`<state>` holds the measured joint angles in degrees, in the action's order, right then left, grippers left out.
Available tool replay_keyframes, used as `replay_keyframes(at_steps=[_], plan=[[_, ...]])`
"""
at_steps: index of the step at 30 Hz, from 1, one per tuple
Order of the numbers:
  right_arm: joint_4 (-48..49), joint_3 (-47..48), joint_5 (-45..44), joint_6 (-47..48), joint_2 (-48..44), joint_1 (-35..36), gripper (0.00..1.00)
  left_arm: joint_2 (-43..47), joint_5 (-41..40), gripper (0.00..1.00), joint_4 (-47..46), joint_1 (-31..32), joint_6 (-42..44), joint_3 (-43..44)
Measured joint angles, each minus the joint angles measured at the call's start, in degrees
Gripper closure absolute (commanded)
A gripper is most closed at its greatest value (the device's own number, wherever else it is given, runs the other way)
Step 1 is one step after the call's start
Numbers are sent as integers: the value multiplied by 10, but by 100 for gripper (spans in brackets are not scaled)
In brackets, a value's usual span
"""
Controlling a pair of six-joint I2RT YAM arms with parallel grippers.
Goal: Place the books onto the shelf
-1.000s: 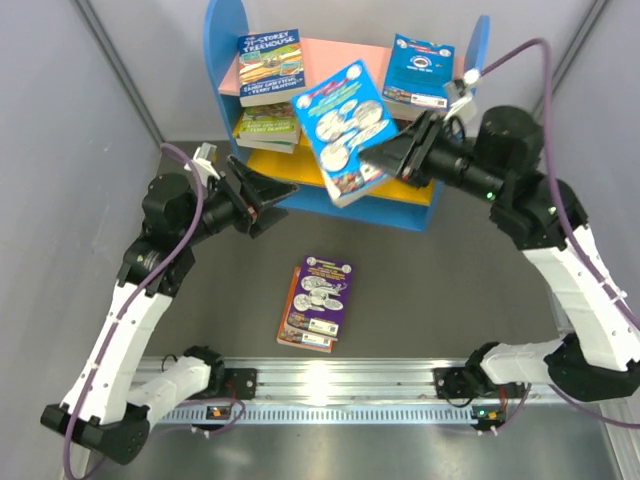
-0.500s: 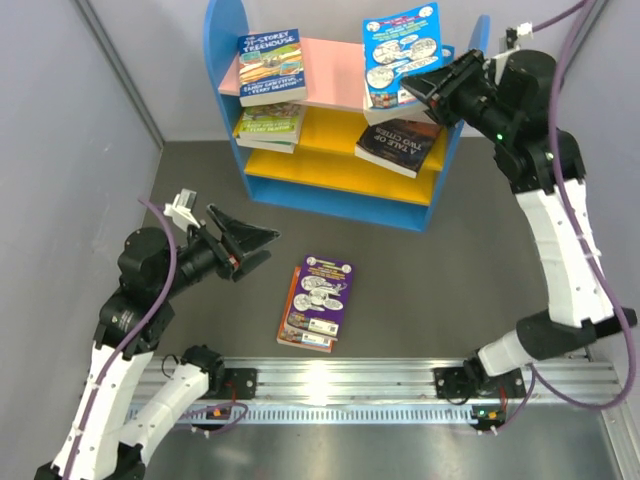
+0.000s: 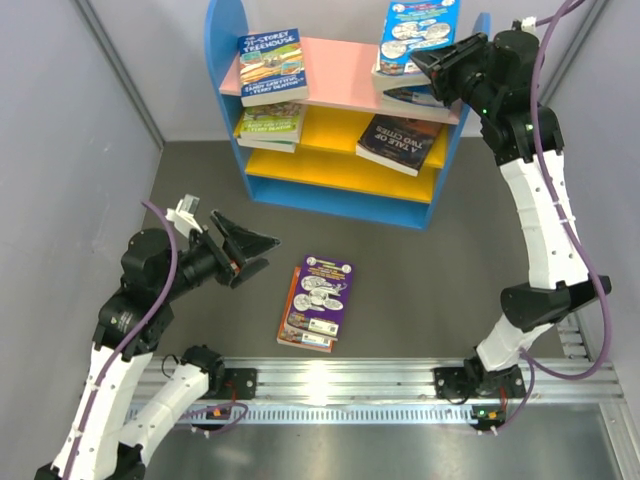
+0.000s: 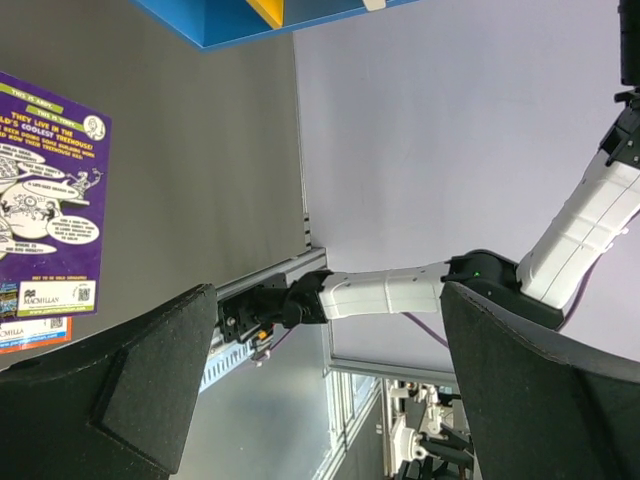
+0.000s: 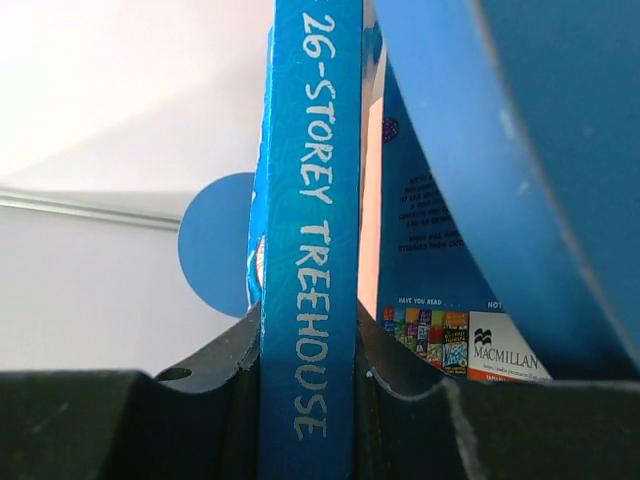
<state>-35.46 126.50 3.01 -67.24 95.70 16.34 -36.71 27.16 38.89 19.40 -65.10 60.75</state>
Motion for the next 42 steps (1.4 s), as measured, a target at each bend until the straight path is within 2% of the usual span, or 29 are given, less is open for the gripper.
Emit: replay_keyframes(at_steps=[1, 2, 3, 5, 7, 9, 20, 26, 31, 35, 38, 41, 42], plan=[[0, 0, -3, -1, 0, 0, 65, 0, 0, 2, 1, 0, 2, 0], [1, 0, -5, -2, 0, 0, 59, 0, 0, 2, 2, 0, 4, 0], [5, 2, -6, -4, 0, 0, 43, 0, 0, 2, 2, 0, 6, 0], [11, 10, -6, -9, 0, 0, 24, -2, 1, 2, 2, 0, 8, 0], [12, 16, -6, -15, -4, -2, 10, -5, 3, 2, 1, 0, 10, 0], [10, 16, -7, -17, -9, -7, 6, -10, 5, 2, 1, 0, 13, 0], [-16, -74, 42, -24, -89, -73, 4, -43, 17, 2, -19, 0, 24, -10], [11, -160, 184, -33, -104, -74, 3, -67, 31, 2, -41, 0, 23, -19], [3, -212, 234, -17, -129, -87, 2, -101, 35, 3, -55, 0, 24, -18], [-12, -261, 257, -6, -197, -159, 2, -112, 35, 3, -55, 0, 24, -18], [-12, -264, 274, 2, -229, -210, 2, -108, 34, 3, -56, 0, 24, -18], [-9, -263, 295, 8, -242, -219, 12, -101, 32, 4, -56, 0, 23, -18], [-8, -263, 302, 8, -243, -216, 27, -98, 32, 4, -56, 0, 23, -18]])
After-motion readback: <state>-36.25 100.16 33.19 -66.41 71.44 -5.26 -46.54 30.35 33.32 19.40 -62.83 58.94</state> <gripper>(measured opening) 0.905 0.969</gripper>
